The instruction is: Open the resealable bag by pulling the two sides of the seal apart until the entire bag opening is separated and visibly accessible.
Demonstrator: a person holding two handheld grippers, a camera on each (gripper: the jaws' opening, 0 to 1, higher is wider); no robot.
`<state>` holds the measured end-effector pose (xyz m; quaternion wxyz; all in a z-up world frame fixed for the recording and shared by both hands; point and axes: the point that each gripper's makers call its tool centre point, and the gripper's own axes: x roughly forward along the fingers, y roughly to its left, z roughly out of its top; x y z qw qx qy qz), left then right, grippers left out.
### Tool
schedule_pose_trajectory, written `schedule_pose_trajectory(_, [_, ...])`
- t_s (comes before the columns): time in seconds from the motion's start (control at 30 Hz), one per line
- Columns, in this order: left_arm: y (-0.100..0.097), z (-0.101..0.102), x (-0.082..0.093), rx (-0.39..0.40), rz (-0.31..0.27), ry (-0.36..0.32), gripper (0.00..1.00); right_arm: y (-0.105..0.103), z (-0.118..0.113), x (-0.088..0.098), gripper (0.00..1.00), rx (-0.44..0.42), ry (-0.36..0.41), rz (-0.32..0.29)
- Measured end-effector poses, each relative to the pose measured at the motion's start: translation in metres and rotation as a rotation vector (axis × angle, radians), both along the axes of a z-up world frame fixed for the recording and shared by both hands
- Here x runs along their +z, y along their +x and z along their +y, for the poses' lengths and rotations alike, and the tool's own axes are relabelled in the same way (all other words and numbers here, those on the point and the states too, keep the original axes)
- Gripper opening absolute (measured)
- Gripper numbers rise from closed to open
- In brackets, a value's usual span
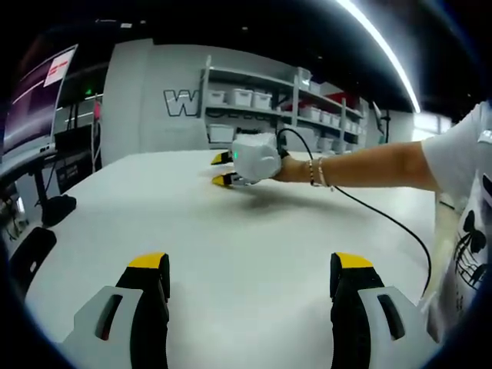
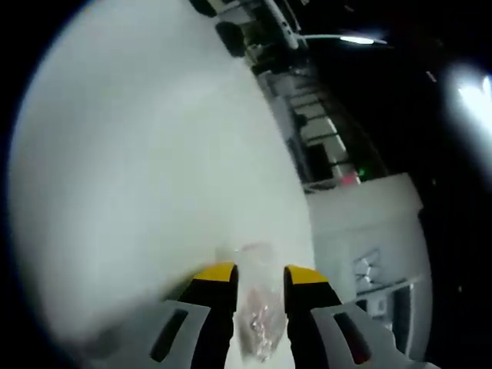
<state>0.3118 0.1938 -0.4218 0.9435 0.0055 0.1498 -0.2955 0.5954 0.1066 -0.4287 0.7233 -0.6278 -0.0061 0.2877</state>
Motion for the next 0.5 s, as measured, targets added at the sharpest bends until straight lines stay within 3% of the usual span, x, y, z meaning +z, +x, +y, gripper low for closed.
schedule_pose_trajectory(0.5, [-0.001,0.004,0.0,0.005,0.001,0.0,0.85,0.007,0.0,-0.014,0.0,-0.068,0.061,0.085])
